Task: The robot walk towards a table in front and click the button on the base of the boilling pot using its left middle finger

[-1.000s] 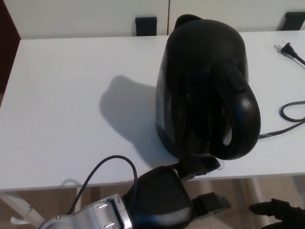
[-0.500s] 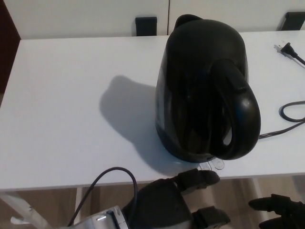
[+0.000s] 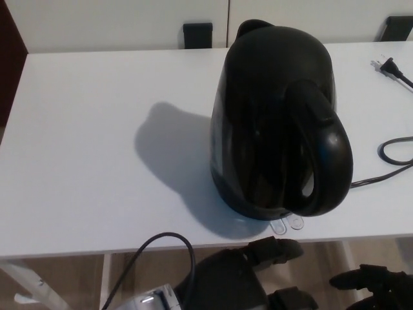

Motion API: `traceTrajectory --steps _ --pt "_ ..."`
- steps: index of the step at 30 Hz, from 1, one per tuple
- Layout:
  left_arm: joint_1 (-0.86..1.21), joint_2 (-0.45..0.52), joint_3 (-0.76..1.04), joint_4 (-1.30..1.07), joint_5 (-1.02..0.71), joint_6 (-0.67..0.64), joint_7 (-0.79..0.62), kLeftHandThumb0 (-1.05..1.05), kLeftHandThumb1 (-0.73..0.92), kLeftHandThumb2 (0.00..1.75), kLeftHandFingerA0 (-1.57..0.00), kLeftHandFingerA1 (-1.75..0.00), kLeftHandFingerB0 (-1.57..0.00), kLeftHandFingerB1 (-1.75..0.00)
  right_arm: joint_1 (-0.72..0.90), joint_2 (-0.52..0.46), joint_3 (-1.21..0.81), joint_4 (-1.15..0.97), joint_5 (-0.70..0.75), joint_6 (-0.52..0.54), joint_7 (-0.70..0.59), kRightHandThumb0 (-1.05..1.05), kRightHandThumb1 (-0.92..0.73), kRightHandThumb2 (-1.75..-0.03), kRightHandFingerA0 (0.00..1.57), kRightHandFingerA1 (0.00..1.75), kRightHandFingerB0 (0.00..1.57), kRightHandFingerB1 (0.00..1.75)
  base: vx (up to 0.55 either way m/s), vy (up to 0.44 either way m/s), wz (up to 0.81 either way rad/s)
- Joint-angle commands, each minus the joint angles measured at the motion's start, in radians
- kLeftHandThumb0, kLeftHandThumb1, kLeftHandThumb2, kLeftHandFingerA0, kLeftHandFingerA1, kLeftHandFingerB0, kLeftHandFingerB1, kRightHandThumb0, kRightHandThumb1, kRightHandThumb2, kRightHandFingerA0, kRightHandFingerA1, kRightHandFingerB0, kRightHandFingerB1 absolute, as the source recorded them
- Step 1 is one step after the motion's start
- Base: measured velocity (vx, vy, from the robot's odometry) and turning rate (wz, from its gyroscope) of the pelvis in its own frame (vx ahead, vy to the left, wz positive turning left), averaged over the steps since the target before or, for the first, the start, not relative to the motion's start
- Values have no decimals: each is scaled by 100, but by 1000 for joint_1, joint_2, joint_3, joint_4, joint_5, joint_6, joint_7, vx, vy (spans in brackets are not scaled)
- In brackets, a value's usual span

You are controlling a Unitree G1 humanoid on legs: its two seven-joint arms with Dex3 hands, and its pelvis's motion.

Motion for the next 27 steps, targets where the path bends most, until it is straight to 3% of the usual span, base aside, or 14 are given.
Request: traceTrajectory --steps 1,2,3,4,5,15,18,27 --pt "-7 -14 -13 16 20 8 -11 -82 87 67 -28 -32 -24 -29 12 -11 -2 4 -1 -53 -4 -20 -46 -53 87 65 75 55 0 0 0" --pt "-10 -17 -15 21 27 8 0 -83 88 67 -30 -32 -25 -29 7 4 -6 3 5 0 -10 -22 -56 -56 77 61 66 52 0 0 0" --pt "-13 -22 -17 28 37 7 18 -83 88 67 -30 -32 -25 -29 -2 27 -13 1 15 80 -17 -22 -56 -56 77 61 66 52 0 0 0" --pt "-18 -25 -18 26 42 12 8 -82 89 68 -29 -32 -23 -28 9 -10 -14 -2 30 -10 31 -19 -47 -53 72 59 62 51 0 0 0" --pt "-19 -25 -16 25 39 12 7 -82 88 68 -29 -32 -23 -29 18 -10 -14 -18 30 -27 31 -20 -47 -53 79 63 67 54 0 0 0" --pt "-28 -29 -9 35 27 -3 36 -81 86 67 -31 -32 -24 -29 12 -11 -11 -23 1 -29 9 -21 -47 -53 83 63 71 54 0 0 0" --pt "-34 -28 -10 44 39 -1 56 -81 86 67 -32 -33 -25 -29 19 -11 -14 -44 2 22 12 -22 -46 -53 78 61 69 53 0 0 0" --pt "-57 -33 1 61 29 8 48 -81 87 67 -31 -33 -25 -29 -3 -11 -26 8 65 -7 86 -24 -48 -54 77 60 65 50 0 0 0"
